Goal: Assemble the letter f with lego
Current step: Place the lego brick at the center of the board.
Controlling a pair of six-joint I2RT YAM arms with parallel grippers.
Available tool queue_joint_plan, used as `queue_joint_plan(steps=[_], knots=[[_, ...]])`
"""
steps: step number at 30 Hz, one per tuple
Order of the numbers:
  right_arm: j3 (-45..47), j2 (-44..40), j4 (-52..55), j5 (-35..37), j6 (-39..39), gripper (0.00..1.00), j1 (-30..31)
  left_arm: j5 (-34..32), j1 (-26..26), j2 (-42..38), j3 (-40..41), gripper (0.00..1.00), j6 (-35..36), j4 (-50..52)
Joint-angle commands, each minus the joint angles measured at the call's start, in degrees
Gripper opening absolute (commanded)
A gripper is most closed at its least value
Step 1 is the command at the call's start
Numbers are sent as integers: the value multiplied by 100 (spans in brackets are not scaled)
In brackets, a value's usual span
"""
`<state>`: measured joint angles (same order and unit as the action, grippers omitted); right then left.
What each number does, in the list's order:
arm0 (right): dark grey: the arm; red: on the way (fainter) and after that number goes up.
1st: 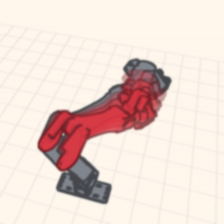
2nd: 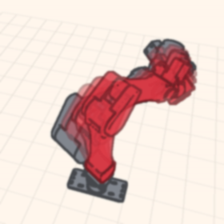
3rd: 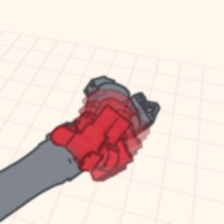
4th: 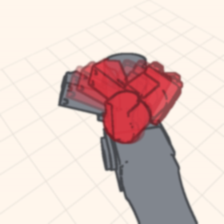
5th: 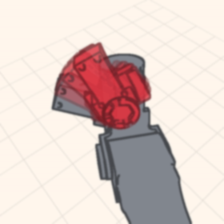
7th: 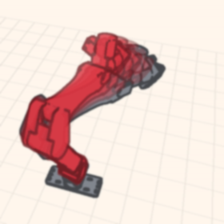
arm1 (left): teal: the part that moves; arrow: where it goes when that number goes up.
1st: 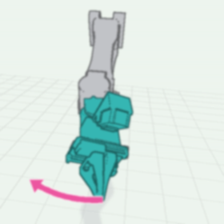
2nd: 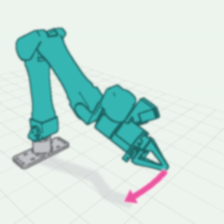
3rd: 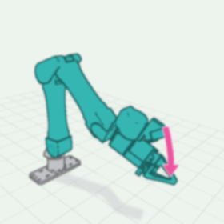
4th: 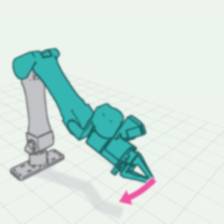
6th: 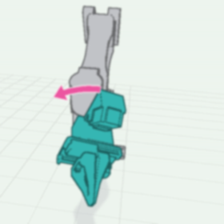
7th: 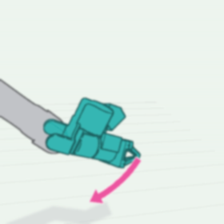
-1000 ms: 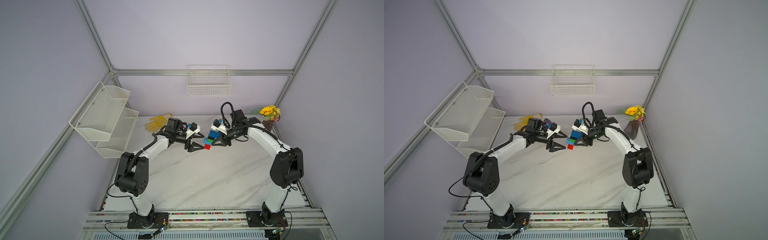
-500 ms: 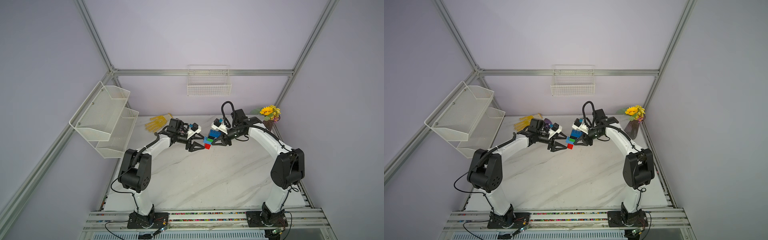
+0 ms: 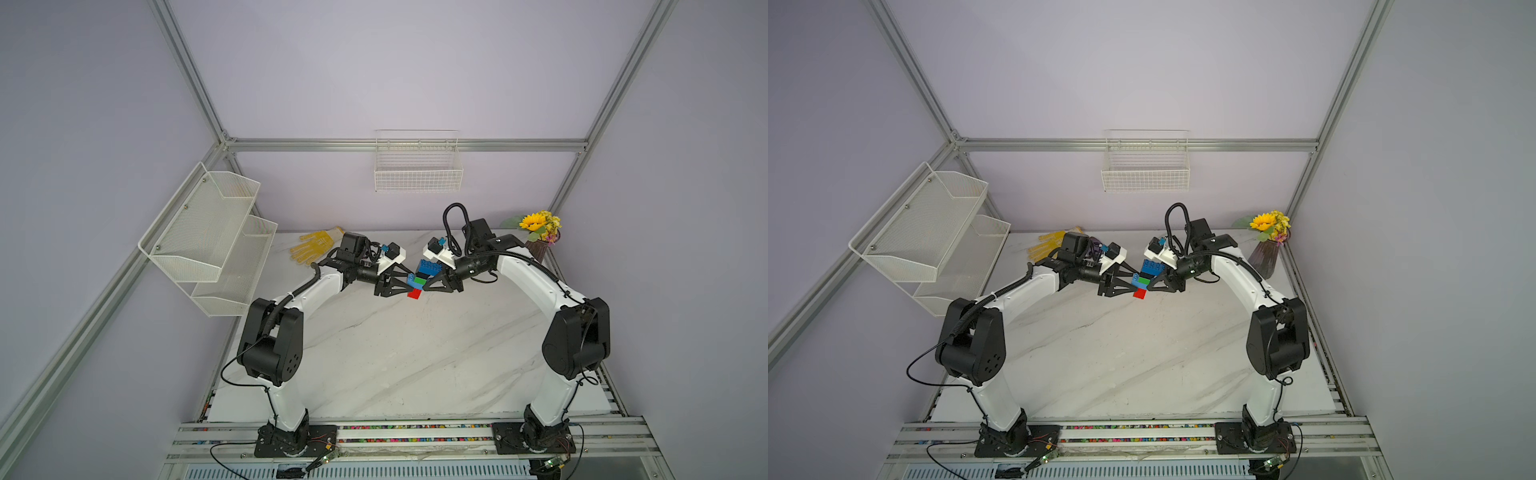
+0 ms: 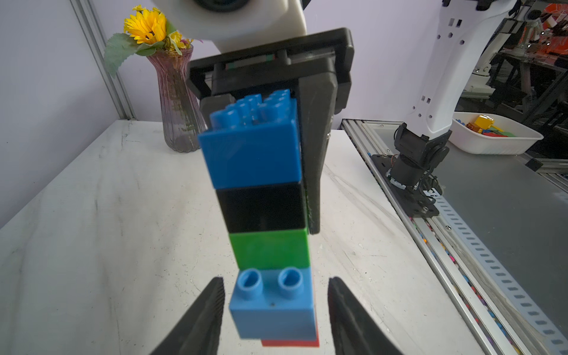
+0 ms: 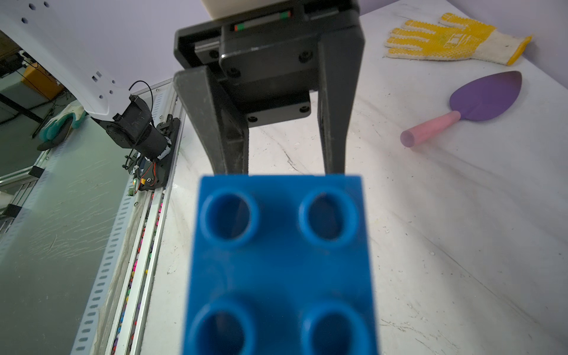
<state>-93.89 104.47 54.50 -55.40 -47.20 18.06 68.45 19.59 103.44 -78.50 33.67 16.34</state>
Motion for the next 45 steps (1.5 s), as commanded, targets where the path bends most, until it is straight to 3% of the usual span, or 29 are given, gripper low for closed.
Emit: queue_joint_plan(steps=[1,30,34,40,45], knots=[[46,-166,-36,-226,-66,23,28,257,18,31,-153,52,219,-113],[-46,30,-45,-226,-81,24,30,248,97,84,-240,30,158,-122],[-45,30,-62,-208,-86,31,26,189,97,94,-246,28,169,-154],[-41,-5,-89,-180,-55,55,30,126,97,88,-241,27,219,-204],[-7,-40,-75,-138,-59,70,29,90,90,85,-236,26,226,-241]])
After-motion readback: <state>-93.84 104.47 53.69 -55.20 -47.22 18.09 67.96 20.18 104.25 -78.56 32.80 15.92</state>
